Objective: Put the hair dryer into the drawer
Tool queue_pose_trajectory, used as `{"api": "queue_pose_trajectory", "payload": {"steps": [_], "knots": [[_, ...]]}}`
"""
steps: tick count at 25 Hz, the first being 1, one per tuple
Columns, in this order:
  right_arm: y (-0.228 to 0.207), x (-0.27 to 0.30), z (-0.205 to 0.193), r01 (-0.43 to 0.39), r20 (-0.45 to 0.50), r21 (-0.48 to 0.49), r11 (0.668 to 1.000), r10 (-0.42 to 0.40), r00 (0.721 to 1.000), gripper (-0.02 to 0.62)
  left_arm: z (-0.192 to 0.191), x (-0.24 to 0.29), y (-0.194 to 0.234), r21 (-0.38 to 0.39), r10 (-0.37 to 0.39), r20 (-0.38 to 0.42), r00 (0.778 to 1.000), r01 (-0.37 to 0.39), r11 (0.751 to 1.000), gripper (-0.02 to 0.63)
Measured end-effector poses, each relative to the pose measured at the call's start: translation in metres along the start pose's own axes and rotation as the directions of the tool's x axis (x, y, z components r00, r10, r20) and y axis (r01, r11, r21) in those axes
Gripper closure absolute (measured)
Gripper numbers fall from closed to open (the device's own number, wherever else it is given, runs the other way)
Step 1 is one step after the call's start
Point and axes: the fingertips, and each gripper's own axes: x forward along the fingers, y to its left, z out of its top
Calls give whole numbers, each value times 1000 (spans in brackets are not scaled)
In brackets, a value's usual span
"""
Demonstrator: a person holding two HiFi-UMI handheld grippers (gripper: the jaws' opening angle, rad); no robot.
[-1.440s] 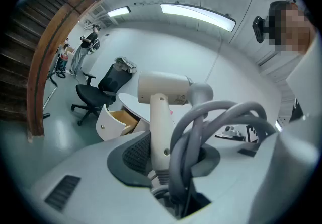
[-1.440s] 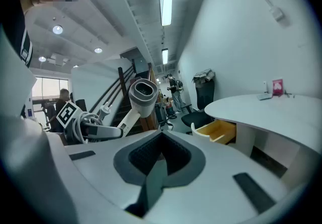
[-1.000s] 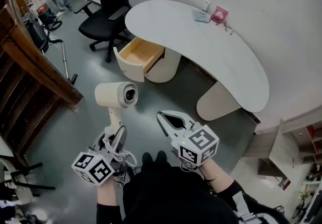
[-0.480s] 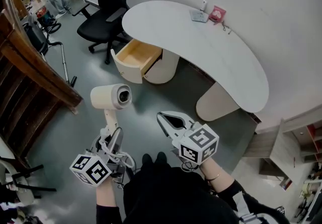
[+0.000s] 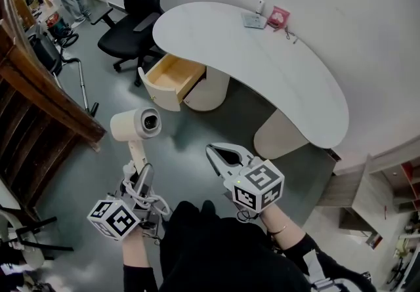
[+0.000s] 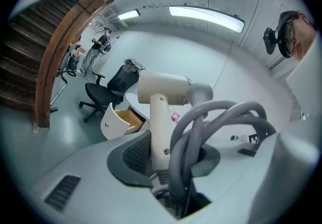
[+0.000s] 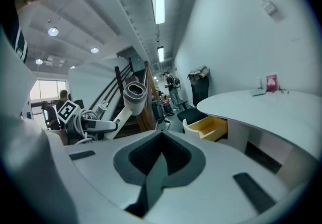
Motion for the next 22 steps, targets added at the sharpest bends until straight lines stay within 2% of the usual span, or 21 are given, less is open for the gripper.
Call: {"api": "queue_pose_trajectory", "payload": {"steps": [3,12,22], "knots": [[-7,-4,2,17,0,-29,999,-17,1000,592,3,6,1,-17,5,18,1000,-5,1000,442],[-31,0,18,26,32,5,1000,-26,999,592,20,32,-2,-8,-1,40,999,2,1000,442],[-52,48,27,43,8,21,999,-44,999,592,44,76,27,-19,-27,25,999,28,999,442]]}}
